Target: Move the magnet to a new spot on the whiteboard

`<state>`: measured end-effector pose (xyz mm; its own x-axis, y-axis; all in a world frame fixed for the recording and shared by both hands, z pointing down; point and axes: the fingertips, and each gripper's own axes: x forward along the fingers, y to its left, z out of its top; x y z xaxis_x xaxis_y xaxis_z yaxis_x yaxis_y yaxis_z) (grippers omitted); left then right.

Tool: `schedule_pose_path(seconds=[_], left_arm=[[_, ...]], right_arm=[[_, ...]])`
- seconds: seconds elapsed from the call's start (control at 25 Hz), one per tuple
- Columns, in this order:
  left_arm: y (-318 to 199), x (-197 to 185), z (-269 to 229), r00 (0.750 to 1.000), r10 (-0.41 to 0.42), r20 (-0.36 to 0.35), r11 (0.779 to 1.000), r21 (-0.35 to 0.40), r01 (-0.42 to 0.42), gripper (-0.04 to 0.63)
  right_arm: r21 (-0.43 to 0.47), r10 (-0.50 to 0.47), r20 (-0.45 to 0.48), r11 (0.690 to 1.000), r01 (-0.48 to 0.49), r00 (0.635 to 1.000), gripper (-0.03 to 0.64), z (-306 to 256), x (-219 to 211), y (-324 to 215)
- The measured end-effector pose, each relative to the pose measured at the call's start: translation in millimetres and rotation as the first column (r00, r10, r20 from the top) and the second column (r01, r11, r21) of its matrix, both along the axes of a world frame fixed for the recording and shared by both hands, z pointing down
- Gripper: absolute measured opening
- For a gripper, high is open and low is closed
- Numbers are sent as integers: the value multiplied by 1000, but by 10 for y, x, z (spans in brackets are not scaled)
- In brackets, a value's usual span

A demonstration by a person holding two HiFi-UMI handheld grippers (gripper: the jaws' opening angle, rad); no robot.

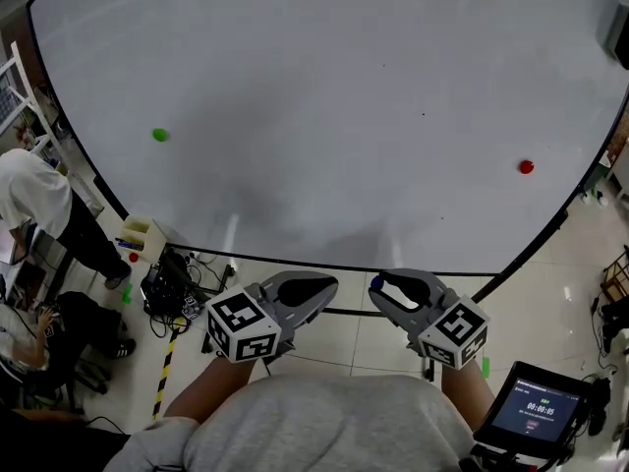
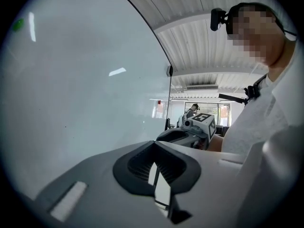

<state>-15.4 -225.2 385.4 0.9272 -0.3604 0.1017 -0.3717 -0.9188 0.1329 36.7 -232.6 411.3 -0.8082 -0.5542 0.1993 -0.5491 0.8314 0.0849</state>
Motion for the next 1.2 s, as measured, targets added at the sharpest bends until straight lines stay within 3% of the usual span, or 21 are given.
schedule_pose_path(seconds=[0.24, 0.6, 0.72, 0.8, 0.84, 0.92, 1.04, 1.12, 1.2], left_arm=[[-1, -6, 4, 999, -18, 36, 999, 43, 16, -18], [-16, -9, -8, 1000, -3, 0, 1000, -1, 3, -17], [-13, -6, 12, 1000, 0, 2, 1000, -9, 0, -17], [-3, -2, 15, 1000, 6, 3, 1000, -14, -6, -17], [1, 2, 13, 1000, 8, 4, 1000, -15, -8, -17], [2, 12, 16, 1000, 11, 2, 1000, -21, -11, -17], [-48, -1, 74, 1000, 16, -2, 999, -35, -16, -17], [-74, -15, 100, 1000, 18, -2, 999, -38, -18, -17], [-62, -16, 85, 1000, 17, -3, 999, -35, -17, -17]], right_arm=[[2, -1, 16, 1000, 1, 1000, 127, -22, -10, 13], [23, -5, -8, 1000, 6, 1000, 127, -18, -56, 26], [87, 6, -53, 996, -2, 999, 127, -69, -50, 6], [208, 38, -135, 978, -9, 990, 127, -245, -40, -56], [292, 68, -182, 956, -12, 981, 126, -394, -34, -110], [469, 169, -282, 883, -18, 944, 124, -720, 9, -280], [695, 402, -425, 719, 7, 811, 117, -1137, 72, -686], [789, 531, -443, 613, 33, 723, 117, -1396, 85, -923], [831, 592, -431, 555, 43, 682, 115, -1618, 89, -1044]])
